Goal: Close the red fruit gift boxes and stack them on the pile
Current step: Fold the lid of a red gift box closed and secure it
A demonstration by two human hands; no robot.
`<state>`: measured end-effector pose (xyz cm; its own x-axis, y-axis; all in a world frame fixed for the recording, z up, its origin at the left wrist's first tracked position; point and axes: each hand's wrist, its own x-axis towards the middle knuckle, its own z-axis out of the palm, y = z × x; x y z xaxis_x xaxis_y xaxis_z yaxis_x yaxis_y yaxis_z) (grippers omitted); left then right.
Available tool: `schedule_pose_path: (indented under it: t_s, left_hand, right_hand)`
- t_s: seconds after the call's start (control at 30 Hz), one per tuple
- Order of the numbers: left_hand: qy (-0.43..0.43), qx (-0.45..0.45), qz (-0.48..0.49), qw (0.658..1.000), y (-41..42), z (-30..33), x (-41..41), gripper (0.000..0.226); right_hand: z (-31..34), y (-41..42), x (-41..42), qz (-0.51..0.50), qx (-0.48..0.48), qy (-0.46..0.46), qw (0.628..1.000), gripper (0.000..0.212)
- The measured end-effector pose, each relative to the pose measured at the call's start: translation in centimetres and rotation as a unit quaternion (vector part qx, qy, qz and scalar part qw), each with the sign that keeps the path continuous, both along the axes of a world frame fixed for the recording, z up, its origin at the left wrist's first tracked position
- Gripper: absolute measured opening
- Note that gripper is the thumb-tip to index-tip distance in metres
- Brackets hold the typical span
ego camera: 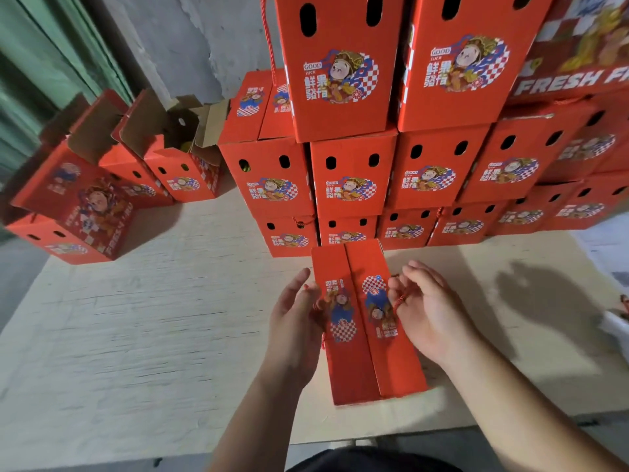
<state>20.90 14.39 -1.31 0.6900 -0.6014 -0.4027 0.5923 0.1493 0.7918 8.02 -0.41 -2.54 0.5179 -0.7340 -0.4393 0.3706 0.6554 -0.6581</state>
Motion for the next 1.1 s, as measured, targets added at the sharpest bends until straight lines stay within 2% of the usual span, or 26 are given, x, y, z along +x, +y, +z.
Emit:
schedule_pose_path:
  t_s: [0.07,0.1,0.17,0.23,0.33,0.4,0.43,0.5,0.57,0.6,0.67,0.73,0.83,0.9,1.0,1.1]
  left_hand:
    - [-0.072,-0.029,-0.014,0.997,-0.2,2.3,0.2,0.018]
    - [-0.137,-0.032,-0.027,0.990,-0.4,3.7,0.2,0.019]
    - [-0.253,-0.026,-0.070,0.965,-0.6,5.8,-0.3,0.022]
    - [-0.331,0.003,-0.114,0.937,-0.4,7.0,-0.9,0.022]
    - [-0.480,0.127,-0.120,0.859,0.8,7.0,-0.3,0.023]
    - [-0.518,0.211,-0.026,0.829,1.9,6.1,1.1,0.023]
    - [-0.502,0.223,0.038,0.835,2.3,5.4,1.9,0.022]
    - [-0.392,0.218,0.121,0.885,2.8,3.5,3.0,0.020]
    - [-0.261,0.233,0.093,0.932,2.9,1.2,2.8,0.017]
    - [-0.218,0.247,0.052,0.943,3.1,-0.2,2.2,0.016]
    - [-0.160,0.263,-0.016,0.951,3.5,-2.6,0.5,0.020]
    - [-0.110,0.258,-0.042,0.959,3.9,-3.7,-0.5,0.030]
    - [-0.077,0.252,-0.091,0.960,3.8,-3.9,-0.4,0.032]
    - [-0.071,0.222,-0.117,0.965,3.4,-3.6,-0.2,0.043]
    - [-0.082,0.135,-0.095,0.983,3.0,-3.1,0.2,0.050]
    - [-0.081,0.093,-0.040,0.992,3.3,-2.4,1.5,0.051]
  right_hand:
    - [2.0,1.4,0.7,0.097,-0.022,-0.019,0.995,0.020]
    - [2.6,2.3,1.0,0.149,-0.092,0.015,0.984,0.027]
    - [4.0,4.7,1.7,0.246,-0.274,0.097,0.924,0.036]
    - [5.0,6.7,2.3,0.325,-0.363,0.085,0.869,0.036]
    - [5.7,7.3,2.8,0.349,-0.335,0.135,0.865,0.009]
    - [7.2,6.0,3.5,0.346,-0.304,0.162,0.873,0.016]
    - [8.6,4.9,4.1,0.319,-0.303,0.162,0.883,0.019]
    - [11.8,2.4,5.2,0.246,-0.279,0.115,0.921,0.024]
    - [15.1,0.3,5.6,0.223,-0.255,-0.029,0.940,0.024]
    - [16.3,-0.1,5.6,0.234,-0.250,-0.092,0.935,0.023]
    - [17.3,0.6,5.3,0.284,-0.252,-0.143,0.914,0.022]
    - [16.7,2.3,5.3,0.336,-0.264,-0.117,0.897,0.023]
    - [15.4,4.0,6.0,0.348,-0.365,0.086,0.859,0.038]
    - [15.3,4.2,6.4,0.348,-0.382,0.147,0.843,0.045]
    - [16.6,3.7,6.8,0.337,-0.373,0.063,0.862,0.040]
    - [17.3,3.7,6.9,0.353,-0.408,-0.010,0.842,0.038]
